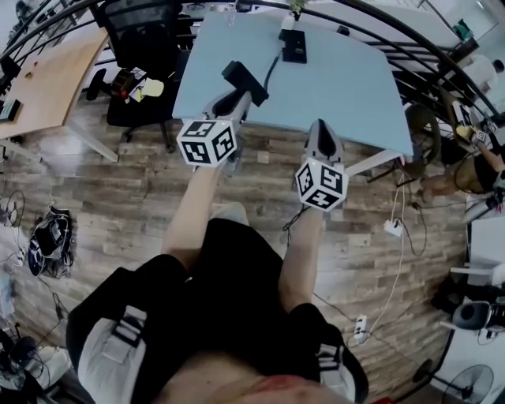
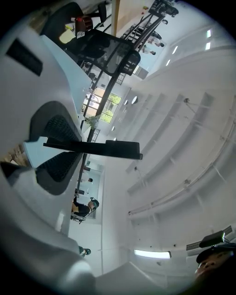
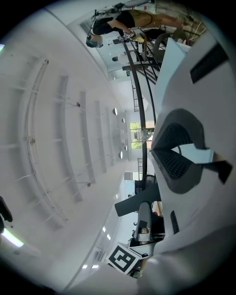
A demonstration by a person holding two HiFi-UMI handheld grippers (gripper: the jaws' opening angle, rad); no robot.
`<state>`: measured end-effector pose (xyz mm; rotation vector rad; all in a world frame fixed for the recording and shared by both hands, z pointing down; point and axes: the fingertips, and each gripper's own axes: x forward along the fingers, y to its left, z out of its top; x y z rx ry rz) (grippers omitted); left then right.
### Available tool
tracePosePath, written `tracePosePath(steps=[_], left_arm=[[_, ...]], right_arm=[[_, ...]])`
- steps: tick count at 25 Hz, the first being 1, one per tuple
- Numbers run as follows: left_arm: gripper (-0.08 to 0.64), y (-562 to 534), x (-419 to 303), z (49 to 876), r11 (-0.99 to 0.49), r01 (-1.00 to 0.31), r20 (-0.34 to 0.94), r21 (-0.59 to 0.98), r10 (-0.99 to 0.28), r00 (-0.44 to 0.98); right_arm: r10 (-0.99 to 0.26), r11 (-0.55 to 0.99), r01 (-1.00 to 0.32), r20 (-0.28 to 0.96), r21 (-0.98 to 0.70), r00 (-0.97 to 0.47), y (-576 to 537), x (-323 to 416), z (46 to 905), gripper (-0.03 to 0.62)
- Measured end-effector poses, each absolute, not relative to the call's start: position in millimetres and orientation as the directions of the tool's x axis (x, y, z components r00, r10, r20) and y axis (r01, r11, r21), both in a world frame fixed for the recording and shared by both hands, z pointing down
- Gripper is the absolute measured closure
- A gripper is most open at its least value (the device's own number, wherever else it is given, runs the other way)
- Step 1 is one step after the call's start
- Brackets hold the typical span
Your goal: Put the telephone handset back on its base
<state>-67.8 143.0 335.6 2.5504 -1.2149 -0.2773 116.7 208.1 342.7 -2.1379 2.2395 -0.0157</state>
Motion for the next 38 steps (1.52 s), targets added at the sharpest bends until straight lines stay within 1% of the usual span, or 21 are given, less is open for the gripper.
tracePosePath(steps=[10,13,16,22,25,31,34,38], left_arm=[[0.492,111,-67,335,-0.638,-0.682,-0.066,0.358,-0.746,0.663],[0.492,79,-53,343,-0.658,-0.652,-0.060,0.377,-0.720,0.692],[0.492,45,-30,356,-0.688,-0.610,-0.045,0.393,-0.677,0.734],[0.492,-47,4,379,-0.734,-0.543,0.013,0.408,-0.590,0.807],[0.492,-89,14,394,-0.755,-0.489,0.063,0.436,-0.517,0.854],[0.494,-167,35,422,-0.756,-0.419,0.089,0.504,-0.437,0.895],[0.494,-195,39,437,-0.756,-0.388,0.094,0.528,-0.402,0.911],[0.494,-226,49,454,-0.750,-0.328,0.087,0.575,-0.343,0.935]], right_arm=[[-0.991,0.129,-0.991,-0.046,-0.035,-0.127,159,101,344,0.598],[-0.989,0.143,-0.989,-0.036,-0.031,-0.142,130,107,351,0.598],[-0.992,0.127,-0.990,-0.017,-0.053,-0.126,95,126,362,0.598],[-0.991,0.111,-0.991,0.064,-0.072,-0.116,-5,145,389,0.598],[-0.989,0.109,-0.992,0.091,-0.066,-0.115,-56,145,393,0.598],[-0.981,0.069,-0.998,0.180,0.007,-0.067,-142,158,409,0.598],[-0.977,0.055,-0.998,0.208,0.031,-0.047,-169,162,419,0.599],[-0.962,0.067,-0.991,0.270,0.119,-0.032,-193,166,435,0.598]])
